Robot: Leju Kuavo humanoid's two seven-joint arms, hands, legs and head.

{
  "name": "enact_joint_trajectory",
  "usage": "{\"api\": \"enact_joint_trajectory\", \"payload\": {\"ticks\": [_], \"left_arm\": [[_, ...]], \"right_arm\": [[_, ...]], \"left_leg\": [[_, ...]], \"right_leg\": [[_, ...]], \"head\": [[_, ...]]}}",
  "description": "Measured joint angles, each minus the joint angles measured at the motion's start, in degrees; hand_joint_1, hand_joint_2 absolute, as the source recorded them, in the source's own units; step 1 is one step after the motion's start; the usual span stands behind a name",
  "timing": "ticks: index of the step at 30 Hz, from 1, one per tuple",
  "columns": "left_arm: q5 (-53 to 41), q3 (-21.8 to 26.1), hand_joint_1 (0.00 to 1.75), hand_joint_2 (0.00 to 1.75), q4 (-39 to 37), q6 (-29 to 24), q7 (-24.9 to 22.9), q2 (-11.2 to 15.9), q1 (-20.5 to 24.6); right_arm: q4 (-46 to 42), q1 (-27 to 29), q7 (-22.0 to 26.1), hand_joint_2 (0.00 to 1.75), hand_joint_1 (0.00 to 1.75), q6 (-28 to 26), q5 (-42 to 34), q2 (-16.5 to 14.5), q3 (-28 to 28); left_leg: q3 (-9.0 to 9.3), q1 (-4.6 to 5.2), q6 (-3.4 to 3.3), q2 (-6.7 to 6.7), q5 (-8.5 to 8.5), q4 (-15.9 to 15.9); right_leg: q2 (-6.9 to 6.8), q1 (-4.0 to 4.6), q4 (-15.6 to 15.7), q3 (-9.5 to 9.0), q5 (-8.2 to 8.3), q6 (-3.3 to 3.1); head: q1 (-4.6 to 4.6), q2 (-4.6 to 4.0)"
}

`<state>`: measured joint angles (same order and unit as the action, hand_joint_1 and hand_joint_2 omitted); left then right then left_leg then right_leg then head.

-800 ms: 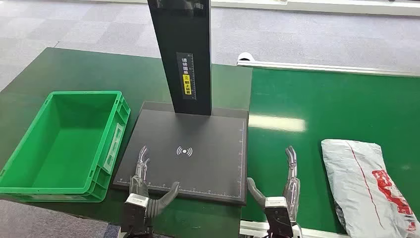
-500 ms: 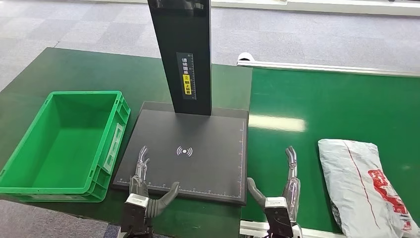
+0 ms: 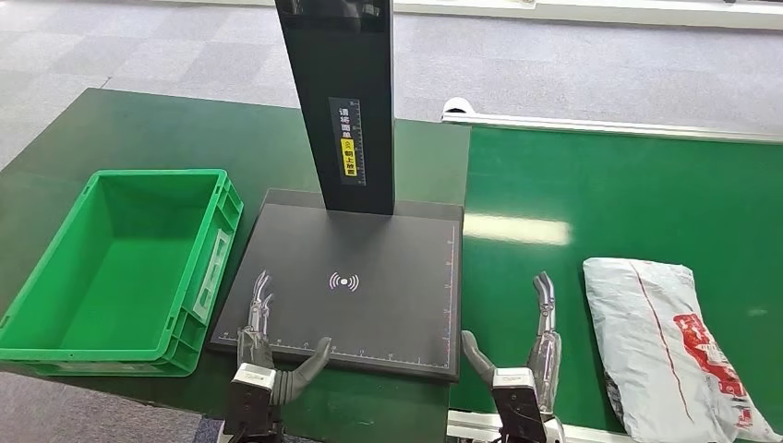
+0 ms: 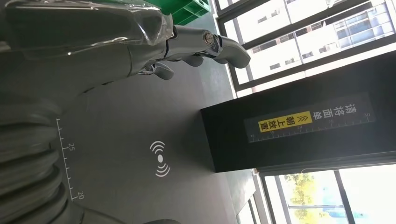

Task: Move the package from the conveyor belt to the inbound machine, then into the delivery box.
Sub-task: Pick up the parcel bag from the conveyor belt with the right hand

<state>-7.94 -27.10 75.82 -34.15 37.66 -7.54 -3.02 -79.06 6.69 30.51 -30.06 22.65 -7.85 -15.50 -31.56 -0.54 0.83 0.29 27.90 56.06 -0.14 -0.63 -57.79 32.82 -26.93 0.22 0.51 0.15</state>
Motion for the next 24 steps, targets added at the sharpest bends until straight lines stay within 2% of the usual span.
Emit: {"api": "enact_joint_trajectory", "payload": {"ticks": [4,6,8,11,14,18,24], "left_arm": [[-0.2,0.1,0.0,1.75,0.0,-1.1,0.1,0.0,0.0],[-0.3,0.2,0.0,1.75,0.0,-1.7,0.4,0.0,0.0],[0.1,0.3,0.0,1.75,0.0,-2.0,0.5,0.0,0.0],[1.9,0.6,0.0,1.75,0.2,-1.4,0.5,0.0,-0.1],[2.6,1.0,0.0,1.75,0.6,-0.7,0.2,0.0,-0.4],[1.7,1.4,0.0,1.75,1.2,-0.6,-0.3,0.0,-0.9],[0.7,1.9,0.0,1.75,1.3,-0.6,-1.3,0.0,-1.2]], "right_arm": [[0.0,0.0,0.0,1.75,0.0,-0.7,0.7,0.0,0.0],[0.0,0.0,-1.0,1.75,0.0,-2.8,4.5,0.0,0.1],[0.0,0.0,-5.0,1.75,0.0,-6.1,13.6,0.2,0.7],[0.0,-0.7,-14.6,1.75,0.0,-8.4,27.5,0.7,3.1],[0.3,-2.0,-21.0,1.75,0.0,-8.4,31.5,1.5,8.1],[2.1,-3.4,-27.5,1.75,0.0,-5.8,34.7,2.2,17.6],[7.7,-4.8,-33.1,1.75,0.0,-1.6,35.3,3.0,29.9]], "left_leg": [[0.0,0.0,0.0,0.0,0.0,0.0],[0.0,0.0,0.0,0.0,0.0,0.0],[0.0,0.0,0.0,0.0,0.0,0.0],[0.0,0.0,0.0,0.0,0.0,0.0],[0.0,0.03,-0.01,-0.02,0.0,0.0],[0.0,0.06,-0.02,-0.03,0.0,0.0],[-0.01,0.04,-0.02,-0.01,0.03,0.0]], "right_leg": [[0.0,0.0,0.0,0.0,0.0,0.0],[0.0,0.0,0.0,0.0,0.0,0.0],[0.0,0.0,0.0,0.0,0.0,0.0],[0.0,-0.01,0.0,-0.01,0.0,0.0],[0.0,-0.04,0.0,-0.02,0.0,0.01],[-0.01,-0.08,0.0,-0.02,0.01,0.01],[0.01,-0.06,0.0,0.01,0.0,0.01]], "head": [[0.01,0.01],[0.0,-0.01],[0.01,-0.01],[0.01,0.0],[-0.01,0.0],[0.0,-0.01],[0.01,-0.01]]}}
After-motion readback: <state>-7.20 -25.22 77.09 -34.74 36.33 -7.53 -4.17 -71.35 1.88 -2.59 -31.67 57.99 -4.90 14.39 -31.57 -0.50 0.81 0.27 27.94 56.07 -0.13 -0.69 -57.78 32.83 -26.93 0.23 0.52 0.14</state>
